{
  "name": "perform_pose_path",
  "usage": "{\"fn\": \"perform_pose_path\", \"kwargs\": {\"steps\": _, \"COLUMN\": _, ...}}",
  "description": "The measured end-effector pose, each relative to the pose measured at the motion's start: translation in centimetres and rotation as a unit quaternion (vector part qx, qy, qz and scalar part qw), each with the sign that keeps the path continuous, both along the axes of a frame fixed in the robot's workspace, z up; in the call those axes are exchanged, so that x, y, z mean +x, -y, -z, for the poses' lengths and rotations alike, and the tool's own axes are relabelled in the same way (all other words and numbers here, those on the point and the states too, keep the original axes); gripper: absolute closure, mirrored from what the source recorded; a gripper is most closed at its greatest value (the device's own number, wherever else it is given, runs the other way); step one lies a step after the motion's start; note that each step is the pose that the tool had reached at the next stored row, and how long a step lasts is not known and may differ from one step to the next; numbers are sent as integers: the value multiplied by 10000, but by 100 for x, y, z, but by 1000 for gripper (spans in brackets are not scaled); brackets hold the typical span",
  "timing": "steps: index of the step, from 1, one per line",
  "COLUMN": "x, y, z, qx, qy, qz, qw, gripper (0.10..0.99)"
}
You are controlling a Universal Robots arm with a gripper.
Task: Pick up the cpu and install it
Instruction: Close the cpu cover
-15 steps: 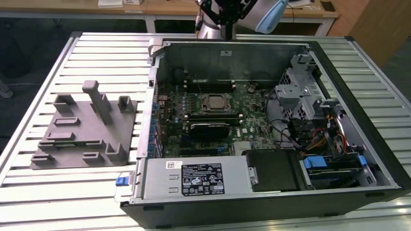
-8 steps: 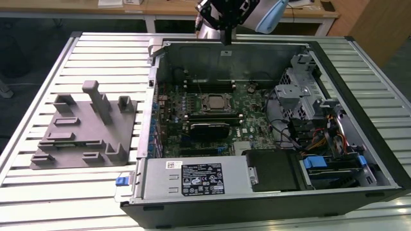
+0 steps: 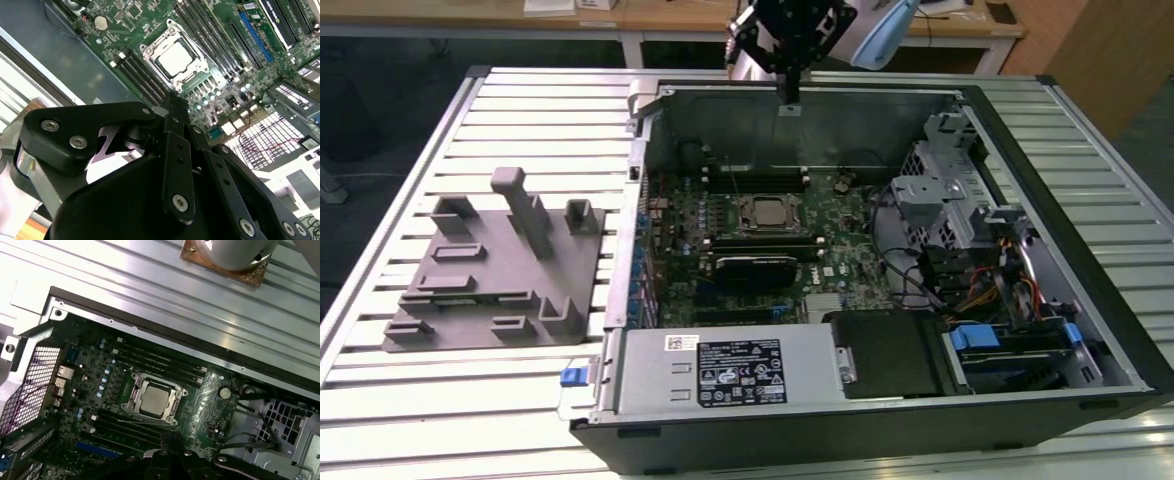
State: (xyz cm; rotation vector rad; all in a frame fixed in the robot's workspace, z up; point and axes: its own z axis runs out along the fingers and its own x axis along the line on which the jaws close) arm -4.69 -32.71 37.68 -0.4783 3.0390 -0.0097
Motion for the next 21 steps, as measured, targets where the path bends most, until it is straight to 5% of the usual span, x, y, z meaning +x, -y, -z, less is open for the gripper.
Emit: {"fn": "perform_pose_path", "kwargs": {"steps": 21, "x": 0, "y": 0, "z": 294, "qx": 0, "qy": 0, "qz": 3, "qw": 10000, "gripper": 980}}
